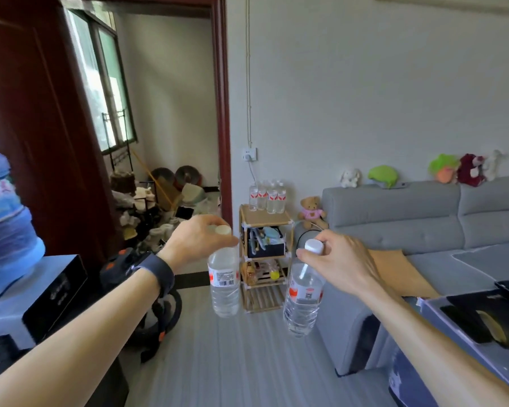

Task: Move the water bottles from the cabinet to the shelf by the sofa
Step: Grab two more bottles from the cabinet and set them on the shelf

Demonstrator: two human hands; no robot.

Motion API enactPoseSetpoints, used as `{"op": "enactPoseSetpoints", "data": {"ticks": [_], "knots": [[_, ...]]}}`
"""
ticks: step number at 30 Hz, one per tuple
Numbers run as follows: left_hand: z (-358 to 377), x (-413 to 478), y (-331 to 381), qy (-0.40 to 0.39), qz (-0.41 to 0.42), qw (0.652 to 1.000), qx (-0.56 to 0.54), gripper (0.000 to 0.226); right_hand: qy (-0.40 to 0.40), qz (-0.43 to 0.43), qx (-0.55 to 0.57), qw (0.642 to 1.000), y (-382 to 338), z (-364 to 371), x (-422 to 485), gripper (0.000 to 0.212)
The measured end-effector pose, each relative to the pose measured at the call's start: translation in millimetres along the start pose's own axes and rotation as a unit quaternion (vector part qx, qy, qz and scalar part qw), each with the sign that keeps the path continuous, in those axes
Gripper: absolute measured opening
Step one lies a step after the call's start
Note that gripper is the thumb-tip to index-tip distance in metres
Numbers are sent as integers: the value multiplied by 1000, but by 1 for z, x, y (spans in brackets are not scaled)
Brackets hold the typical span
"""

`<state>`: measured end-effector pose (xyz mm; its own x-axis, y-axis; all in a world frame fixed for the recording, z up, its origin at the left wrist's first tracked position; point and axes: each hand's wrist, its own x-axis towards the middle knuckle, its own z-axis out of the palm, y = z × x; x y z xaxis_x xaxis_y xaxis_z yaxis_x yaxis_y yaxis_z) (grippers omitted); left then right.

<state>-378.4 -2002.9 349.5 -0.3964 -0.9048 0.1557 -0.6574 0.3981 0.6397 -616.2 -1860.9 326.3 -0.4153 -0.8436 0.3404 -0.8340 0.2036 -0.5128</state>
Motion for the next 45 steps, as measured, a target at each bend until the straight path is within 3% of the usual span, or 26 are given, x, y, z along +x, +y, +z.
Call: {"op": "enactPoseSetpoints", "data": {"ticks": [8,13,28,38,45], "knots": [[21,166,-20,3,-14,1000,-27,23,29,-4,2,1000,28,46,153,23],[44,261,-33,11,-14,1000,-5,33,26,-9,6,1000,57,82,250,27],[114,519,-92,-15,-70,996,56,28,-61,-16,-2,998,121,200,507,28],[162,688,-137,-71,-32,991,113,24,-110,17,17,994,151,297,644,19],[207,794,-165,-80,-38,992,91,30,-125,49,14,991,183,353,727,20]]}}
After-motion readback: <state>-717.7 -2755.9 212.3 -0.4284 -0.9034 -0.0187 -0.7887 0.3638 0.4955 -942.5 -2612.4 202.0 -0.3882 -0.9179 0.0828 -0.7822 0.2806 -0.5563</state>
